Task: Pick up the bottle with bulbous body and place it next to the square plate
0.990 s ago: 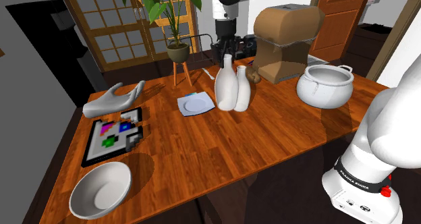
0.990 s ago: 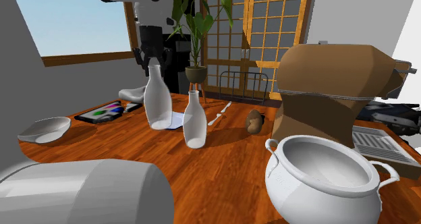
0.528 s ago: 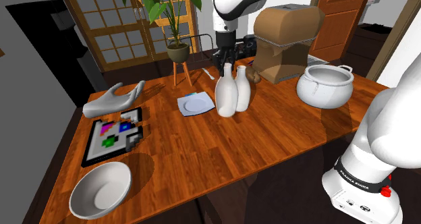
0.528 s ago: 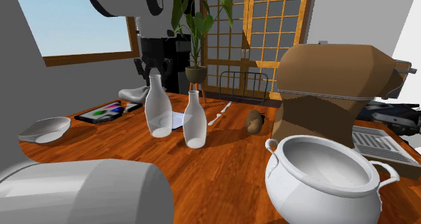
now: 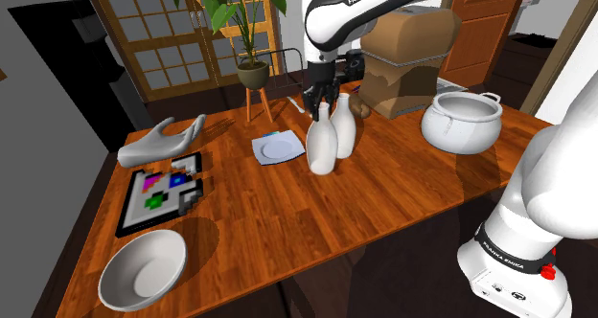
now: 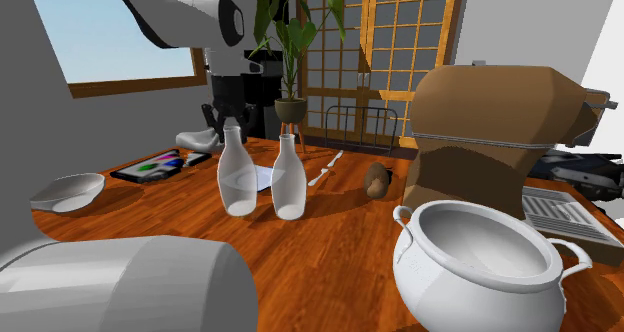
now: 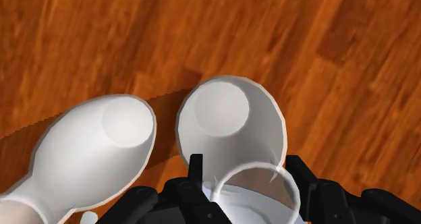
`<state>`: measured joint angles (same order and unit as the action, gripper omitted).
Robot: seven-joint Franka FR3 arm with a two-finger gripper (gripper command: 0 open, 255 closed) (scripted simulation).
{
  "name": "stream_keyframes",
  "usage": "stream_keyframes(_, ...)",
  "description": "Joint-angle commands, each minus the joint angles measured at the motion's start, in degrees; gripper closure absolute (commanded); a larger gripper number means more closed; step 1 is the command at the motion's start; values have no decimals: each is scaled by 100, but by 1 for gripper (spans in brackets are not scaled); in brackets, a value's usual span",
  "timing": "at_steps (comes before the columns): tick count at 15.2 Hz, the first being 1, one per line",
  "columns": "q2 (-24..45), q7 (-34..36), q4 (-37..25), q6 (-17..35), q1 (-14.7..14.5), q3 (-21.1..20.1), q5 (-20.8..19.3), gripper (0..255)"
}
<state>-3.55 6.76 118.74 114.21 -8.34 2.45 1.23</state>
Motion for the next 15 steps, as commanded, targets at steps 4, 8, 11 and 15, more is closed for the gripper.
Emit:
stream_keyframes(4,84,-12,179,269,1,2,7,255)
stream_keyframes(8,84,-12,179,269,1,2,7,255)
stream_keyframes(11,84,-12,180,269,1,2,7,0)
stream_keyframes(15,82,-12,181,270,1,2,7,0)
